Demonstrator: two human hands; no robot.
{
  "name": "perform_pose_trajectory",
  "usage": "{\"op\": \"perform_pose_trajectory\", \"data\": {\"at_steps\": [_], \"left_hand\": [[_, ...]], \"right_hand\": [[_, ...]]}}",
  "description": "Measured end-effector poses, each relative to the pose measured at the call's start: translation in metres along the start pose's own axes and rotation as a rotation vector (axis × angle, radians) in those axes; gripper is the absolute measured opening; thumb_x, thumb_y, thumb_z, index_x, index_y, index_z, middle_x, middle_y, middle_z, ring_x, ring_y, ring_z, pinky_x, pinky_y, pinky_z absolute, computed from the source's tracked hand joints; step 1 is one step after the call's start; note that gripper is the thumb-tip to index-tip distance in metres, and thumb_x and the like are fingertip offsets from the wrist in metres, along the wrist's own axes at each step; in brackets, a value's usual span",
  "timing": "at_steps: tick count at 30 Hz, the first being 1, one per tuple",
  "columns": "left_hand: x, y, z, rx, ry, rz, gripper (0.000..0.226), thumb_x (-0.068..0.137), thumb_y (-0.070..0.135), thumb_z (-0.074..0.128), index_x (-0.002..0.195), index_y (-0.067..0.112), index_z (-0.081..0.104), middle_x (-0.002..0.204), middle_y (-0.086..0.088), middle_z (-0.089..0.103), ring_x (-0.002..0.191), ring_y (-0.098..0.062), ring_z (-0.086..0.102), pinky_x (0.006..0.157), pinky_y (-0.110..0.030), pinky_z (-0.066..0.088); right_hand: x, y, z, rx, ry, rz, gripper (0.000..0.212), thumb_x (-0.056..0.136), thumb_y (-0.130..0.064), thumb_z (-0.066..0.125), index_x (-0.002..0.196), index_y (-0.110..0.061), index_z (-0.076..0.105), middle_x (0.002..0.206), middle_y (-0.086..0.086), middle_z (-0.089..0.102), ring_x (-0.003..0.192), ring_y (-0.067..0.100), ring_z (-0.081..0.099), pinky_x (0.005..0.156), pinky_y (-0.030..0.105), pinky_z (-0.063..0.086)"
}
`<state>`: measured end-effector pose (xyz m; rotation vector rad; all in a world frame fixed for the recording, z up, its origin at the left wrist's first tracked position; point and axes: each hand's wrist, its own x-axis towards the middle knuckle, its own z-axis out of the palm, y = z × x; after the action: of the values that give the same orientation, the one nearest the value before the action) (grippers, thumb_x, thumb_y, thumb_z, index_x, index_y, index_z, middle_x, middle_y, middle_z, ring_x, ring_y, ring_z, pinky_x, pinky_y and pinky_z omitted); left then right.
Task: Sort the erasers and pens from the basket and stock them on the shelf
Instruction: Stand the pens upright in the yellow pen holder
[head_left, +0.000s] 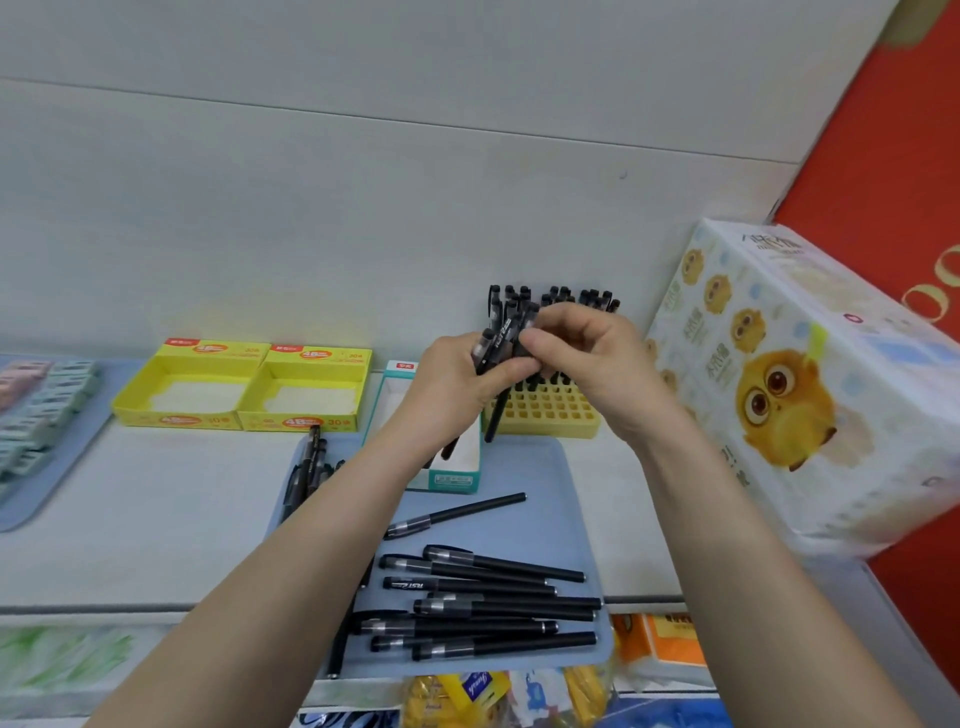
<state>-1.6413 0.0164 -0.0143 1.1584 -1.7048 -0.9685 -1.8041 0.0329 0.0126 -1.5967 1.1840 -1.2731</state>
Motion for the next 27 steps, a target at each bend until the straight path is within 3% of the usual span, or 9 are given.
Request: {"op": "perform_pose_trajectory", "data": {"at_steps": [3, 5, 7, 10, 13, 18, 21, 24, 27], "left_hand": [[-0.002, 0.003, -0.001, 0.015, 0.056, 0.002, 0.02, 0.091, 0.037, 0.062, 0.094, 0.022, 0.075, 0.081, 0.004, 0.072, 0.07, -0.002, 0.061, 0.062, -0.015, 0.041], [-0.004, 0.005, -0.005, 0.005, 0.109, -0.008, 0.027, 0.097, 0.039, 0.051, 0.094, 0.023, 0.072, 0.083, 0.016, 0.067, 0.075, -0.007, 0.057, 0.054, -0.009, 0.035], [-0.004, 0.003, -0.008, -0.028, 0.168, -0.003, 0.035, 0.1, 0.043, 0.041, 0.092, 0.022, 0.069, 0.06, 0.014, 0.062, 0.056, -0.01, 0.047, 0.052, -0.014, 0.032], [-0.004, -0.001, -0.008, -0.139, 0.199, 0.006, 0.037, 0.102, 0.044, 0.036, 0.092, 0.02, 0.062, 0.058, 0.008, 0.041, 0.053, -0.007, 0.038, 0.052, -0.021, 0.032], [-0.003, -0.001, -0.009, -0.167, 0.213, 0.013, 0.031, 0.103, 0.039, 0.037, 0.091, 0.022, 0.059, 0.064, 0.001, 0.041, 0.057, -0.009, 0.038, 0.055, -0.026, 0.032], [-0.004, -0.002, -0.015, -0.133, 0.243, 0.035, 0.029, 0.101, 0.045, 0.039, 0.1, 0.037, 0.067, 0.063, 0.013, 0.038, 0.056, 0.0, 0.039, 0.062, -0.027, 0.034], [-0.005, 0.002, -0.016, -0.165, 0.271, 0.055, 0.026, 0.101, 0.04, 0.043, 0.104, 0.032, 0.068, 0.057, 0.014, 0.034, 0.053, -0.002, 0.034, 0.054, -0.017, 0.032], [-0.005, 0.004, -0.015, -0.235, 0.286, 0.037, 0.024, 0.101, 0.033, 0.047, 0.107, 0.023, 0.069, 0.051, 0.014, 0.04, 0.054, 0.002, 0.038, 0.057, -0.021, 0.03], [-0.005, 0.005, -0.016, -0.294, 0.282, 0.038, 0.023, 0.099, 0.034, 0.051, 0.107, 0.022, 0.069, 0.082, 0.002, 0.046, 0.06, 0.01, 0.046, 0.063, -0.02, 0.032]], "right_hand": [[0.008, 0.007, -0.009, -0.046, 0.22, -0.004, 0.002, 0.093, -0.017, 0.064, 0.094, -0.018, 0.064, 0.083, 0.0, 0.071, 0.071, 0.015, 0.065, 0.063, 0.028, 0.054], [0.013, 0.017, -0.023, -0.244, 0.396, -0.042, 0.004, 0.094, -0.025, 0.061, 0.097, -0.022, 0.062, 0.086, -0.002, 0.07, 0.075, 0.013, 0.068, 0.067, 0.033, 0.059], [0.016, 0.028, -0.031, -0.403, 0.475, -0.051, 0.01, 0.095, -0.031, 0.059, 0.099, -0.022, 0.062, 0.086, -0.005, 0.069, 0.075, 0.009, 0.068, 0.07, 0.035, 0.06], [0.021, 0.041, -0.029, -0.468, 0.48, -0.034, 0.012, 0.095, -0.033, 0.059, 0.1, -0.022, 0.062, 0.084, -0.008, 0.069, 0.072, 0.005, 0.068, 0.07, 0.033, 0.059], [0.023, 0.052, -0.021, -0.502, 0.454, -0.038, 0.012, 0.096, -0.031, 0.059, 0.099, -0.02, 0.061, 0.084, -0.008, 0.069, 0.068, 0.002, 0.068, 0.07, 0.03, 0.058], [0.03, 0.056, -0.024, -0.533, 0.439, -0.048, 0.014, 0.097, -0.032, 0.057, 0.1, -0.019, 0.06, 0.087, -0.008, 0.069, 0.068, 0.001, 0.069, 0.073, 0.037, 0.058], [0.032, 0.057, -0.024, -0.553, 0.431, -0.051, 0.014, 0.096, -0.033, 0.057, 0.098, -0.02, 0.06, 0.087, -0.01, 0.069, 0.069, 0.002, 0.069, 0.075, 0.041, 0.058], [0.031, 0.058, -0.025, -0.544, 0.417, -0.037, 0.013, 0.096, -0.032, 0.057, 0.098, -0.02, 0.06, 0.086, -0.01, 0.069, 0.069, 0.002, 0.069, 0.073, 0.038, 0.058], [0.026, 0.058, -0.024, -0.623, 0.301, -0.012, 0.009, 0.097, -0.03, 0.057, 0.096, -0.021, 0.06, 0.085, -0.008, 0.068, 0.073, 0.006, 0.069, 0.07, 0.028, 0.057]]}}
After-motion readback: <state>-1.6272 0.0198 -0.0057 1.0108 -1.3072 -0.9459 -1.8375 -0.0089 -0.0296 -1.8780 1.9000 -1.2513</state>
